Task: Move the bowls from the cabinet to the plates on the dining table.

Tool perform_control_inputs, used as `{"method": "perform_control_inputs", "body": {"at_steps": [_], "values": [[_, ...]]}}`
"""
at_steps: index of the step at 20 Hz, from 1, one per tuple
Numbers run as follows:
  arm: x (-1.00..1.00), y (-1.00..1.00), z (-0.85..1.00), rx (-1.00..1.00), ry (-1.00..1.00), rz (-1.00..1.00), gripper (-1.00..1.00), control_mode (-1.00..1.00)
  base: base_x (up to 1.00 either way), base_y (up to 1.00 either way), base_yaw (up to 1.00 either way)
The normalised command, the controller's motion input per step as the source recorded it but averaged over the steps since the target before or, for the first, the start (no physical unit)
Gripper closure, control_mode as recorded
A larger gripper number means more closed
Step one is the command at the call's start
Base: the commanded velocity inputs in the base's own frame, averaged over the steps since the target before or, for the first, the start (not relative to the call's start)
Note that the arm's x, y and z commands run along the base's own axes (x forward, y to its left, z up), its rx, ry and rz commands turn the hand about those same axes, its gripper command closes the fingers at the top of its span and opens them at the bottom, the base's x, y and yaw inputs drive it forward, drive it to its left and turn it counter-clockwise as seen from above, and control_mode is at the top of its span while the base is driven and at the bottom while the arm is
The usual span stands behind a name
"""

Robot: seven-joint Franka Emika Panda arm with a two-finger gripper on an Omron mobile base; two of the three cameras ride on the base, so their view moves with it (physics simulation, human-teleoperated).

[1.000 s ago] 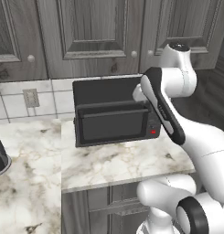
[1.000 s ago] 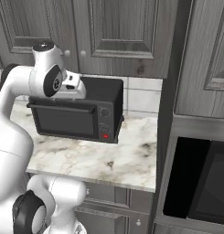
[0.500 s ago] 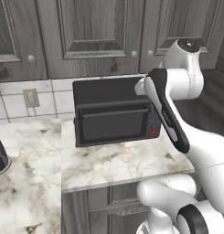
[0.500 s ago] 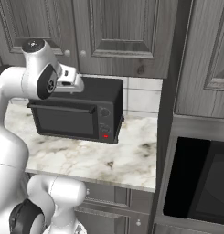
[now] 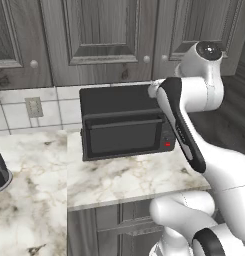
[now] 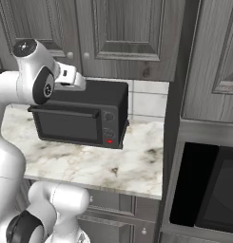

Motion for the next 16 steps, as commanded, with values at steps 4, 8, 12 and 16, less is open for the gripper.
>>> {"method": "perform_control_inputs", "body": {"at_steps": [4, 8, 12, 16], "values": [[0.00, -0.21, 0.28, 0.05, -0.03, -0.07, -1.00, -1.00, 0.00, 0.00, 0.00], [0.04, -0.31, 0.31, 0.11, 0.00, -0.05, -1.00, -1.00, 0.00, 0.00, 0.00], [0.08, -0.23, 0.29, 0.10, 0.00, -0.02, -1.00, -1.00, 0.00, 0.00, 0.00], [0.03, -0.06, 0.19, 0.01, -0.05, -0.01, -1.00, -1.00, 0.00, 0.00, 0.00]]}}
